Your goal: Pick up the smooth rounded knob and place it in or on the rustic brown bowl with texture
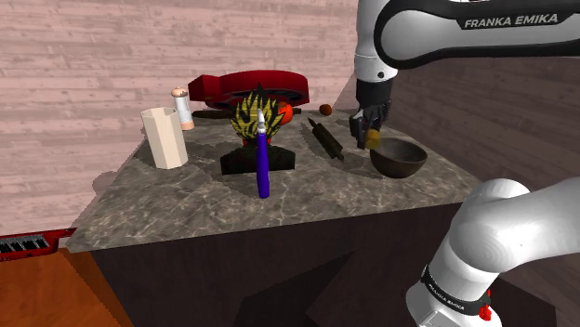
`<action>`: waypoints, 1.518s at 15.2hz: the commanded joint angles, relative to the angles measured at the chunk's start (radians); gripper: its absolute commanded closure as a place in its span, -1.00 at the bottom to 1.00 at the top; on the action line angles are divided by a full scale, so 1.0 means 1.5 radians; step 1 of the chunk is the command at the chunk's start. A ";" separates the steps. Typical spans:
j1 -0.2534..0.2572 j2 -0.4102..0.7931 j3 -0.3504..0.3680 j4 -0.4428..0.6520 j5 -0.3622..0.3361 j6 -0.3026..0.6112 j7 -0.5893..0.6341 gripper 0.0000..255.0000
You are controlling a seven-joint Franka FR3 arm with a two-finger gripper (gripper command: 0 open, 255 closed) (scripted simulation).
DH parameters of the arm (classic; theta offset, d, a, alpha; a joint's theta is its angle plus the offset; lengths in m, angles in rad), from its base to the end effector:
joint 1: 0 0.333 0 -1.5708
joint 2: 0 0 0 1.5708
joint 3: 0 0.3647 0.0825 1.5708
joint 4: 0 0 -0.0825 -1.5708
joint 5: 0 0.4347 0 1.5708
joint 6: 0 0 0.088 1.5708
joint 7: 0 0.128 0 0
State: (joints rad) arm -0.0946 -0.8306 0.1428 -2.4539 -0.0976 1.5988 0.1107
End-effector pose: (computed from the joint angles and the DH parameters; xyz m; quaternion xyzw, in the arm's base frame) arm 0.3108 0.0132 0.5683 0.9934 -0.0527 -0.0091 0.1019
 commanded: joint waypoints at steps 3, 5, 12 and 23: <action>-0.024 -0.006 -0.060 -0.011 -0.046 0.015 -0.062 1.00; -0.037 -0.005 -0.092 -0.014 -0.070 0.025 -0.093 1.00; -0.081 0.027 -0.201 0.002 -0.146 0.067 -0.201 1.00; -0.103 0.054 -0.266 -0.048 -0.191 0.159 -0.237 1.00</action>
State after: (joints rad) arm -0.2482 -0.7512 -0.2533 -2.5135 -0.3806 1.8223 -0.2473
